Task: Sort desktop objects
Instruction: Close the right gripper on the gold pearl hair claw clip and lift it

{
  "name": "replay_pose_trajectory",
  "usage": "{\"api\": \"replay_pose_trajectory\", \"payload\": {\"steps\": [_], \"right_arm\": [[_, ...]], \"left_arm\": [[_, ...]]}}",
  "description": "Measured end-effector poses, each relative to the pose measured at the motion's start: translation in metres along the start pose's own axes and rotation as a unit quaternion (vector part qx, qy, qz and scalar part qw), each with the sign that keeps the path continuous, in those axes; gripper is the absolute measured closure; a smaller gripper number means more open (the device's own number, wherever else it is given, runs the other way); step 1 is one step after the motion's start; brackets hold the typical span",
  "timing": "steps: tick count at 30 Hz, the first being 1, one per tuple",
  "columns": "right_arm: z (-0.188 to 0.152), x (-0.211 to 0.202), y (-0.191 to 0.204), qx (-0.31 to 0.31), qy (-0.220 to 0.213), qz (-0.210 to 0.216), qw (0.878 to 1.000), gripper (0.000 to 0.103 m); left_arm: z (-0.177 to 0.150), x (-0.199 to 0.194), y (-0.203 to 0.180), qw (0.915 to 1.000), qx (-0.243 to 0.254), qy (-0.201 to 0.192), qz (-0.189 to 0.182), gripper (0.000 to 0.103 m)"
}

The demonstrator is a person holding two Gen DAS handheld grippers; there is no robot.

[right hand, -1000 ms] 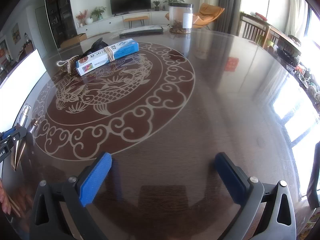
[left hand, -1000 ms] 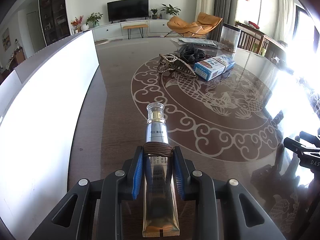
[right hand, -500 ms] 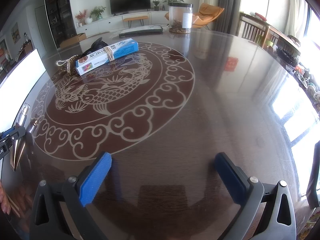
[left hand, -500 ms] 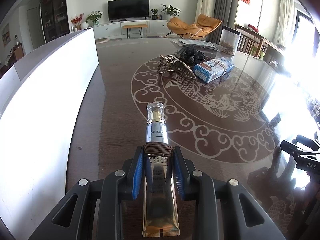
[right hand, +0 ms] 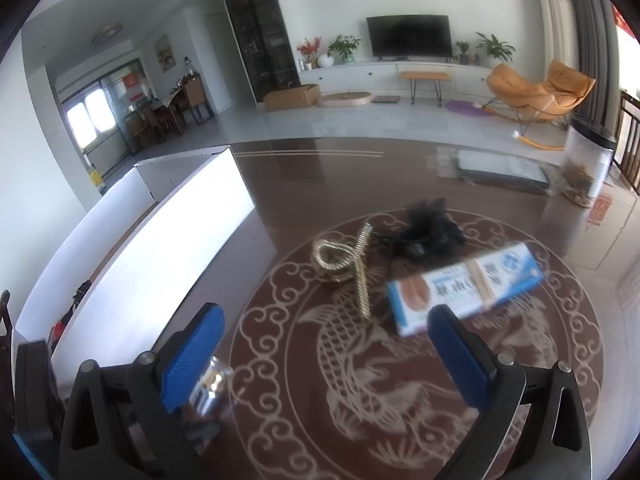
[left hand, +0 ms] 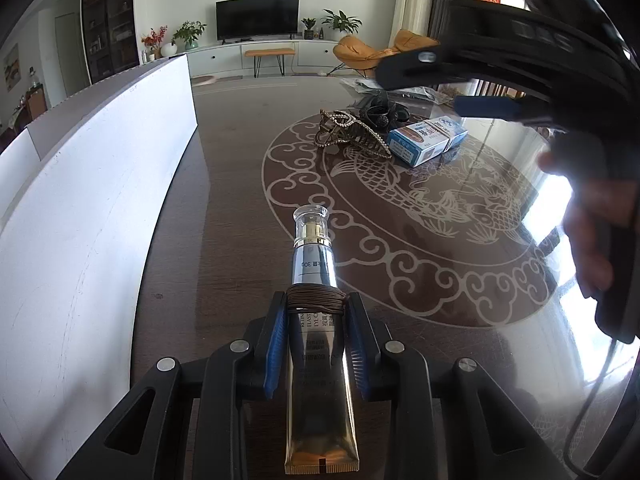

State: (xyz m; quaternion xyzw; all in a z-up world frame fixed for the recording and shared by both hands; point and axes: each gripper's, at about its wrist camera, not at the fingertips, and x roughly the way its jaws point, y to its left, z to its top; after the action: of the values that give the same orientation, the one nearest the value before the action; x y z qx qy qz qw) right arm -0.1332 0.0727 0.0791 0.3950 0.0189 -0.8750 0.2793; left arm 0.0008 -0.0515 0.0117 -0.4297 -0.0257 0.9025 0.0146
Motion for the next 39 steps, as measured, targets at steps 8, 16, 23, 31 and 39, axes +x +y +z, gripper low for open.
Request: {"api": "replay_pose_trajectory", "payload": {"steps": [8,16,23,31,39], "right_arm": [[0.018,0.083,0.003,-0.005,0.070,-0.028,0.997,0.008],[0.018,0.112,0.001,-0.023,0.109,-0.064,0.992,0.032],[0.012,0.103,0.001,-0.033,0.098,-0.068,0.992,0.057],[-0.029,0.066,0.009,-0.049,0.092,-0.049,0.993,0.057],[-0.111,-0.019,0.000,-0.064,0.066,-0.087,0.992,0.057]], "left_arm": [[0.001,0.000,-0.002,1.0000,0.004,0.001,0.005,0.074],[0.002,0.001,-0.002,1.0000,0.004,0.000,0.004,0.074],[0.002,0.001,-0.001,1.0000,0.003,0.000,0.003,0.074],[0.002,0.002,0.000,1.0000,0.004,0.001,0.003,0.074],[0.001,0.001,0.002,1.0000,-0.003,-0.001,-0.005,0.074]]}}
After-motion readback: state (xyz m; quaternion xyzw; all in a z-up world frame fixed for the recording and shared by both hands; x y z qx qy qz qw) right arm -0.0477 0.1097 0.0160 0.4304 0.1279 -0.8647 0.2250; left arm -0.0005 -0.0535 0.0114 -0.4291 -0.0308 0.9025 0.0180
